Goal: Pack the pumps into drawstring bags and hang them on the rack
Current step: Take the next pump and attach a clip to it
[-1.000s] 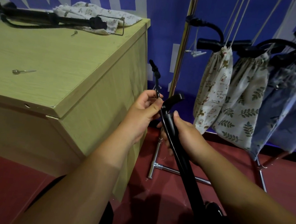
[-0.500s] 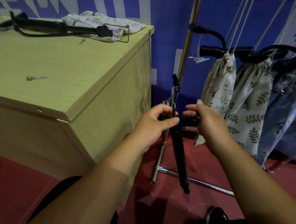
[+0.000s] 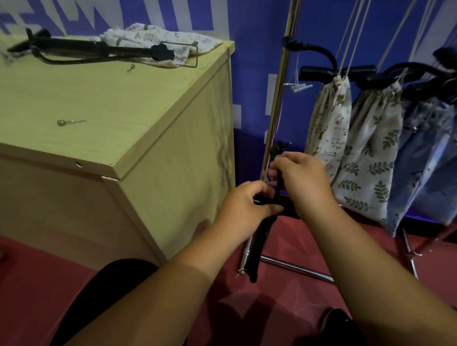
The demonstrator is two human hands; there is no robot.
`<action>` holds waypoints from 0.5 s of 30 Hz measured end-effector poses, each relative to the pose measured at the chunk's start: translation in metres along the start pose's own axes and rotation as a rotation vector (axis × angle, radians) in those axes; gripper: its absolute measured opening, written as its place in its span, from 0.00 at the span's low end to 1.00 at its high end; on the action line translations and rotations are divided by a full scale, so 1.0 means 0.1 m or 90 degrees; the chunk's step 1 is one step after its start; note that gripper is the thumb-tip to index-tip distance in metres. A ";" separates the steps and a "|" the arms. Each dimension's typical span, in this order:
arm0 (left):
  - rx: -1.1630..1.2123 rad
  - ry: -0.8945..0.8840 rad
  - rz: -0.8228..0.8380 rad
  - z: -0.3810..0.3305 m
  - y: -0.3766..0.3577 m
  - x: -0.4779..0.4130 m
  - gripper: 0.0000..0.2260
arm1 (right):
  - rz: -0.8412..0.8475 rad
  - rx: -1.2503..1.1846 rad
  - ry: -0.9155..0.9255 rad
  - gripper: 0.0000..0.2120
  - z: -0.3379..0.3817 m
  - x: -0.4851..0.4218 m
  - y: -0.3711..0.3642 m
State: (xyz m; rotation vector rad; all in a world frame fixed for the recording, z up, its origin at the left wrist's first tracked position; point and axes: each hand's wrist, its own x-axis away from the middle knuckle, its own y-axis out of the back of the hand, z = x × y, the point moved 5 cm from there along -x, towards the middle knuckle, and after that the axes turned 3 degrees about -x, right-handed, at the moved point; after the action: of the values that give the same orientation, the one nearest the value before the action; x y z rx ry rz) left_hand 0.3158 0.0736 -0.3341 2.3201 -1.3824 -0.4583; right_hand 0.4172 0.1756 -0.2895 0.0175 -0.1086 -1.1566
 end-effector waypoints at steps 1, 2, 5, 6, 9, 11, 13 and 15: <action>0.007 -0.002 0.000 -0.02 0.03 0.04 0.10 | 0.002 0.002 -0.004 0.09 0.03 0.03 -0.02; 0.017 -0.005 0.004 -0.06 0.06 0.09 0.09 | 0.000 0.018 -0.007 0.09 0.07 0.09 -0.04; 0.069 0.015 0.011 -0.18 0.15 0.22 0.05 | -0.021 0.042 -0.018 0.11 0.16 0.20 -0.07; 0.070 0.019 0.007 -0.21 0.21 0.24 0.03 | -0.023 0.067 -0.013 0.13 0.22 0.26 -0.09; 0.069 0.027 -0.016 -0.33 0.43 0.34 0.03 | -0.013 0.166 0.054 0.14 0.47 0.41 -0.18; 0.097 0.039 -0.032 -0.41 0.62 0.43 0.04 | 0.001 0.227 0.109 0.15 0.67 0.50 -0.26; 0.102 0.034 -0.049 -0.53 0.84 0.52 0.06 | 0.015 0.274 0.157 0.15 0.87 0.61 -0.37; 0.090 0.021 -0.067 -0.66 1.09 0.60 0.07 | 0.023 0.288 0.191 0.15 1.07 0.69 -0.48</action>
State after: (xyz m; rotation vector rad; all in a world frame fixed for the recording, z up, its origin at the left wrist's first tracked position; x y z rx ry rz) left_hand 0.2920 -0.0154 -0.2280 2.5121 -1.3209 -0.3614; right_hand 0.3912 0.0978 -0.1816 0.5849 -0.1018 -1.0608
